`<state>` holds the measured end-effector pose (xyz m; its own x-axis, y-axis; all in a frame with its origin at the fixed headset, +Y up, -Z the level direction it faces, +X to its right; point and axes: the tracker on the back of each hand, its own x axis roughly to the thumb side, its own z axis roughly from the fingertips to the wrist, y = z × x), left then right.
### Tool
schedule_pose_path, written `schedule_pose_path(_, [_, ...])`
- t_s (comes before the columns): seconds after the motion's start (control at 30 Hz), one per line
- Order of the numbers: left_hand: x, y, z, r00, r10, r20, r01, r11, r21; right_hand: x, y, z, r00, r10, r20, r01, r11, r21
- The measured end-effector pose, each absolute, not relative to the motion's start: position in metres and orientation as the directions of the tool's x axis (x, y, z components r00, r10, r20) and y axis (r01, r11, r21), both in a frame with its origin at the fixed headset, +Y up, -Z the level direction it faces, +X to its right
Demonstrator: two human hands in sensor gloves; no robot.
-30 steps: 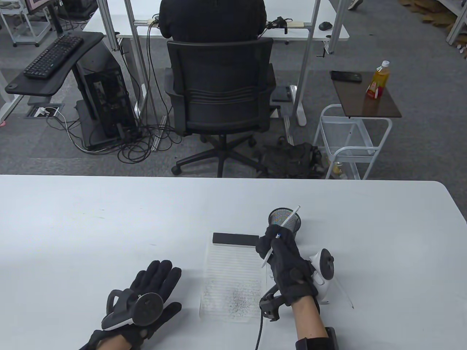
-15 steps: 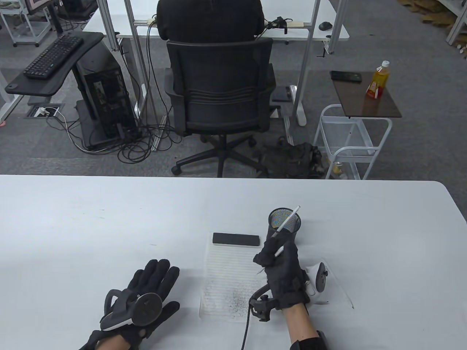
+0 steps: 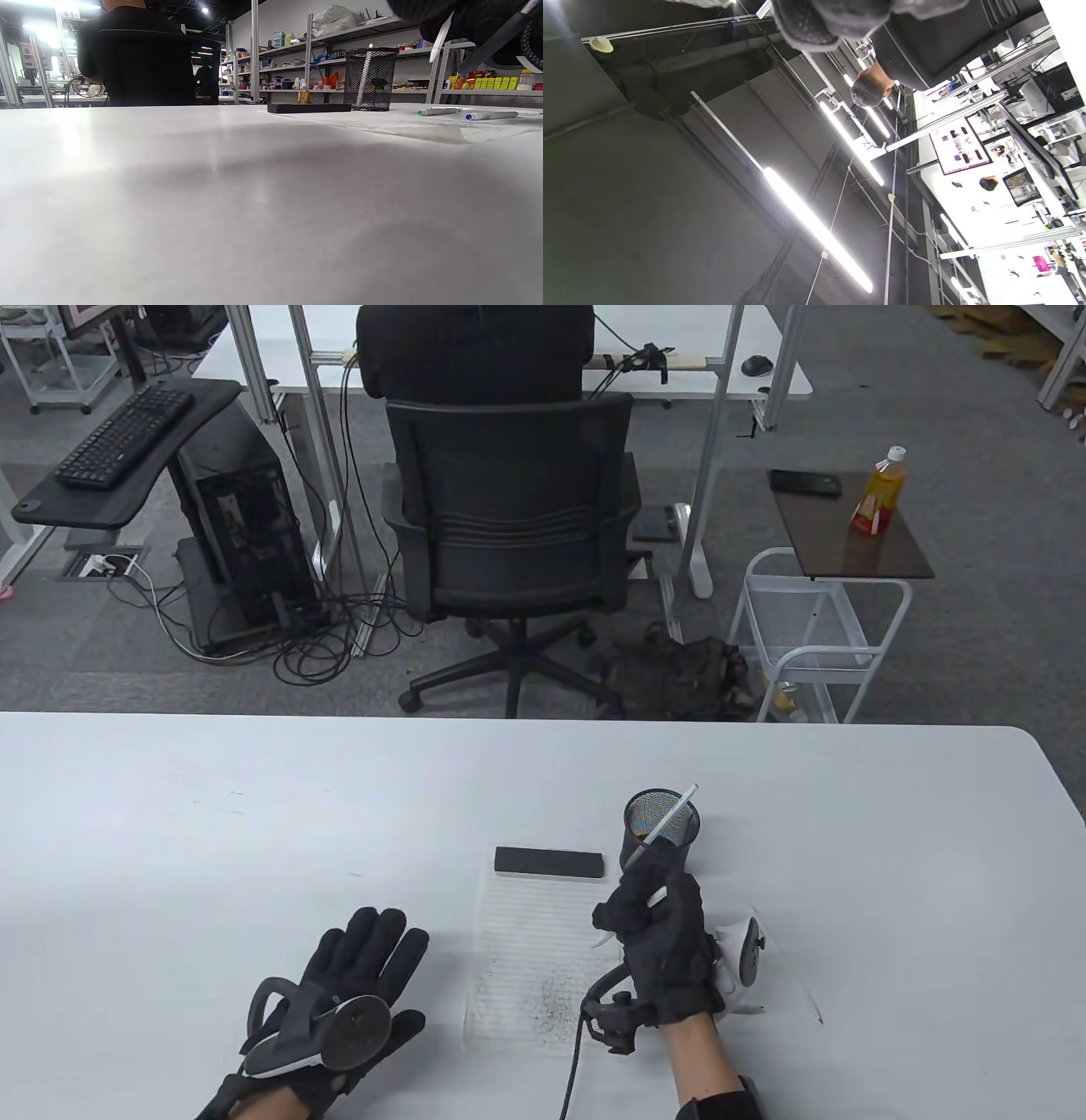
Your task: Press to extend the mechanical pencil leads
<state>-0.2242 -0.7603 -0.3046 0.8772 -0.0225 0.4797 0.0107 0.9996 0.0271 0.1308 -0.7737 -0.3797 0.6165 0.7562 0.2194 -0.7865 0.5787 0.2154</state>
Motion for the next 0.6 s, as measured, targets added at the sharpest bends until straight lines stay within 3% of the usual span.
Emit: schedule_pose_path(0.6, [-0.2225,-0.7608,-0.3044,0.875,-0.011,0.484,0.000,1.000,0.022,0.1317,-0.7744,-0.3788,0.608,0.756,0.240,-0.793,0.567,0.223])
